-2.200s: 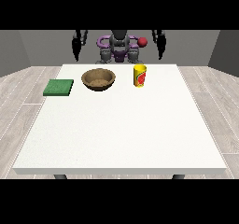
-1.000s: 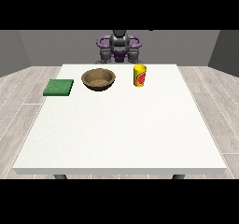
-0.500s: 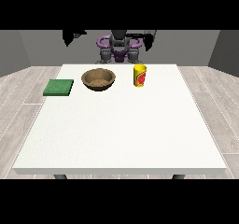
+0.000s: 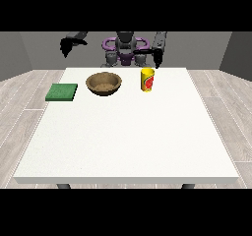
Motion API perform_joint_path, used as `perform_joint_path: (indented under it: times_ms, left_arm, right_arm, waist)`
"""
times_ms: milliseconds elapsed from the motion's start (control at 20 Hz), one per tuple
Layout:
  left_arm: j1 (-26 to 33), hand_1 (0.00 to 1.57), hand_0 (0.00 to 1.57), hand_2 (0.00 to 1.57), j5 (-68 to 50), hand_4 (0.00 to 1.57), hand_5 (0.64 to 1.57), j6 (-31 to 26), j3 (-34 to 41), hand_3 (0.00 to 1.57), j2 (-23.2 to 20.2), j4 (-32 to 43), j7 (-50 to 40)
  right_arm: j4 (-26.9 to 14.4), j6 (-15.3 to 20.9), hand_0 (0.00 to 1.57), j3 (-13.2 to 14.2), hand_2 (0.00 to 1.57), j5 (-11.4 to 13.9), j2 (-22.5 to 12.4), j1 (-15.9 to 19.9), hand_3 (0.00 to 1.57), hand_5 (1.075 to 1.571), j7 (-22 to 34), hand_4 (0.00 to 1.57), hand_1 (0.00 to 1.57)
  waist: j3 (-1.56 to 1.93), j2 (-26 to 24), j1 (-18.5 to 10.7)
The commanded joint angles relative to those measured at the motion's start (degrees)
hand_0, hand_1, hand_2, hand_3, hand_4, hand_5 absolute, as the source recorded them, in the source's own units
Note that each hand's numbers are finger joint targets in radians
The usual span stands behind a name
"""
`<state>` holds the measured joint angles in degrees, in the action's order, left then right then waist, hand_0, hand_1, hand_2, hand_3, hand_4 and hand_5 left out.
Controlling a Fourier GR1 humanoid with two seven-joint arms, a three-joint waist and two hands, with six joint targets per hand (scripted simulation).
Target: Pick the cup and pour the ball into the bowl, then pick the bowl and place it on the pad
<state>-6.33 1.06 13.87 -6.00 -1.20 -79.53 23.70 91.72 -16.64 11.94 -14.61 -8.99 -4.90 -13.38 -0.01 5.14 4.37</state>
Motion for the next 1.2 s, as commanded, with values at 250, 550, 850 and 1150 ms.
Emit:
perform_joint_path:
  times_ms: [250, 550, 850, 1150]
  left_arm:
    - [-7.43, 0.00, 0.00, 0.00, -0.44, 0.00, 1.450, 1.12, 4.28, 0.00, 1.13, 18.31, 9.88]
    - [-11.96, 0.34, 0.34, 0.00, -2.43, 0.00, 1.476, 2.13, 11.37, 0.00, -0.51, 28.98, 18.66]
    - [-11.60, 1.30, 1.30, 1.57, 1.79, 1.15, 1.561, 15.05, 7.54, 1.57, 1.17, 34.93, 24.41]
    - [-17.26, 1.30, 1.30, 1.57, 6.82, 1.22, 1.554, 17.82, 5.02, 1.57, -0.18, 37.49, 13.32]
  right_arm:
    - [-9.05, -3.65, 0.00, 3.57, 0.00, -0.49, -2.69, 4.01, 0.00, 1.571, -4.90, 0.27, 0.00]
    - [-6.98, -8.94, 0.00, 4.72, 0.00, -3.30, -5.80, 3.83, 0.00, 1.569, -5.35, 0.27, 0.00]
    - [-8.64, -11.44, 0.00, 7.96, 0.00, -8.10, -8.81, 6.34, 0.00, 1.570, -3.02, 0.22, 0.00]
    - [-15.28, -15.31, 0.00, 9.73, 0.00, -7.81, -10.79, 4.24, 0.00, 1.570, -4.72, 0.36, 0.00]
  waist:
    - [0.00, 0.99, 0.82]
    - [-0.02, 5.70, 4.80]
    - [-0.04, 7.56, 7.56]
    - [0.03, 1.54, 5.80]
